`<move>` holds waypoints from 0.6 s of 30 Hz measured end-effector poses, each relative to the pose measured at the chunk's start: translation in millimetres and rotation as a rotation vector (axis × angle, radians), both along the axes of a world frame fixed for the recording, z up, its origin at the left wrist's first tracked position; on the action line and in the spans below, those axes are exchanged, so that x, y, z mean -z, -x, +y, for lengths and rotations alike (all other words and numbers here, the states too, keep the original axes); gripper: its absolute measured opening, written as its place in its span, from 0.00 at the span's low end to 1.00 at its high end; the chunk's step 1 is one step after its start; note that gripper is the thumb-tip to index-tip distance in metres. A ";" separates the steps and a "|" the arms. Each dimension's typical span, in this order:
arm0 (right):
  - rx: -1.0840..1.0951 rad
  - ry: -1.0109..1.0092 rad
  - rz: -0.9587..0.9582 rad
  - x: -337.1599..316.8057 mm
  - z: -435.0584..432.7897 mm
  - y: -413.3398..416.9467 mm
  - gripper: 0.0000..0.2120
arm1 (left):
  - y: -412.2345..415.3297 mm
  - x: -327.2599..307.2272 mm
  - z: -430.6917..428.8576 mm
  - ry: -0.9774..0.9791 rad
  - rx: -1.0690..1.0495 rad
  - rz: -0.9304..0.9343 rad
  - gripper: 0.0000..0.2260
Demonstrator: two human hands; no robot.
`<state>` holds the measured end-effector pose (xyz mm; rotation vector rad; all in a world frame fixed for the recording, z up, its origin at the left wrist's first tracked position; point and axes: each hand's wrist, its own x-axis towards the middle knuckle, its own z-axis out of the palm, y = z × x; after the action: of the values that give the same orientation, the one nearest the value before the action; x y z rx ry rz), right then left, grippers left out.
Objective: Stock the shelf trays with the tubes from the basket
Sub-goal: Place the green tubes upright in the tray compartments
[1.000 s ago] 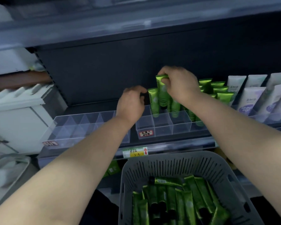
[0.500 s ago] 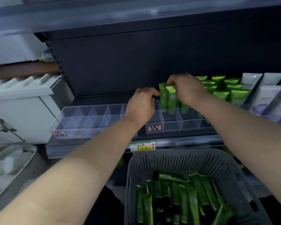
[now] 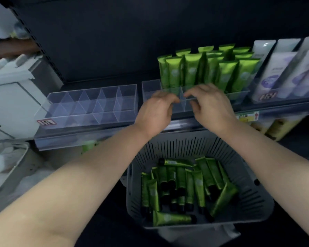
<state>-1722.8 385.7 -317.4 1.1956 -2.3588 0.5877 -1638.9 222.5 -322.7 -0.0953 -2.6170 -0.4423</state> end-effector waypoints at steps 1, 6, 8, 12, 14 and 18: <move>0.001 -0.005 -0.022 11.9 8.5 -4.5 0.13 | -3.4 8.9 5.1 -0.007 0.016 -0.016 0.14; 0.053 -0.148 -0.177 77.3 40.2 -20.5 0.14 | -17.3 59.9 26.0 -0.047 0.036 -0.153 0.12; 0.081 -0.251 -0.264 101.3 51.0 -25.0 0.14 | -22.8 81.3 30.8 -0.073 0.017 -0.236 0.12; 0.137 -0.452 -0.465 137.9 75.4 -26.4 0.16 | -32.7 122.8 35.6 -0.136 -0.056 -0.451 0.13; 0.164 -0.553 -0.544 147.8 86.2 -26.8 0.17 | -39.3 142.2 39.8 -0.159 -0.066 -0.514 0.13; 0.197 -0.943 -0.673 158.9 97.0 -33.4 0.17 | -50.8 173.8 54.7 -0.215 -0.067 -0.591 0.14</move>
<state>-1689.3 482.7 -476.4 1.1735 -3.4677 -0.3237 -1588.1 277.2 -496.6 0.2290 -3.1052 -0.8288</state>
